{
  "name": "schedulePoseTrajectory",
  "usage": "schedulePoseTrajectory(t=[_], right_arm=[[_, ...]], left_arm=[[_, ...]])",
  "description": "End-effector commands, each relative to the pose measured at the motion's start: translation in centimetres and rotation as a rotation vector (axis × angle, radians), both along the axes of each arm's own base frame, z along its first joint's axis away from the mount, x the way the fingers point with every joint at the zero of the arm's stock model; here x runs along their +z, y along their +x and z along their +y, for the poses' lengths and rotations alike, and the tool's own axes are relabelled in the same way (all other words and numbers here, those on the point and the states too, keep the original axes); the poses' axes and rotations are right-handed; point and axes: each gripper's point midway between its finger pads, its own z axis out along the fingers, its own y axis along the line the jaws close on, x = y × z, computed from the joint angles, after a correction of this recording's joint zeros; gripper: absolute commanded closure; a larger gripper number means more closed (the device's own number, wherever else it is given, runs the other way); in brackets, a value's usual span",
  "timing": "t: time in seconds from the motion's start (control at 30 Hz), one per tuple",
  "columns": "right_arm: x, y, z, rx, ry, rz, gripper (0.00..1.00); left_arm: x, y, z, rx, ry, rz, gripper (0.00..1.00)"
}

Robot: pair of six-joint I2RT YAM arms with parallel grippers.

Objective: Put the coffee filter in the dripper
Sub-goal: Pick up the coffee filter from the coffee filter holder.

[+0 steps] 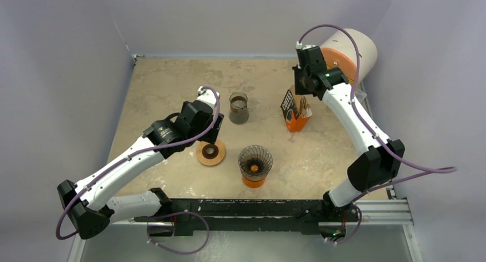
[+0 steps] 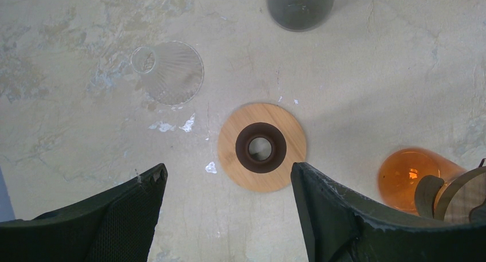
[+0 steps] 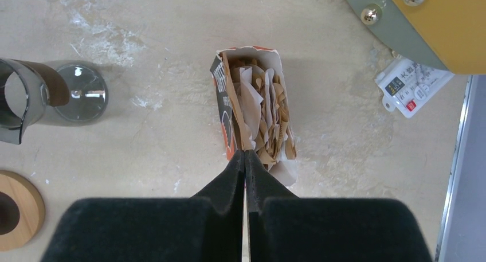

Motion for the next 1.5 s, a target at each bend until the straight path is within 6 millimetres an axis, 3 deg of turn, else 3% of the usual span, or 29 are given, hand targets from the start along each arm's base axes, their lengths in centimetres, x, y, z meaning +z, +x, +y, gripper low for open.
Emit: schedulePoseTrajectory(t=[0.0,0.3,0.6,1.0,1.2,1.47], right_arm=[[3.8,-0.8,-0.1,0.021,0.009,-0.069,1.00],[7.7,-3.0,1.1,0.072,0.086,-0.140,1.00],[11.2,-5.6,3.4,0.159,0.176,-0.210,1.00],[15.5,-10.3,9.4,0.414,0.443,-0.297,1.00],[17.9,-13.0,11.5,0.536,0.593,-0.324,1.00],[21.5,-16.7,13.7,0.688,0.803,-0.352,1.00]], left_arm=[[0.6,0.2,0.1,-0.005,-0.008,-0.021,0.22],[1.0,0.1,0.2,0.006,-0.029,-0.029,0.22],[1.6,-0.2,-1.4,-0.010,-0.114,-0.001,0.22],[6.7,-2.6,-6.6,-0.093,-0.542,0.043,0.17],[10.4,-3.8,-8.3,-0.126,-0.779,0.024,0.11],[13.6,-5.7,-10.9,-0.236,-1.083,0.043,0.09]])
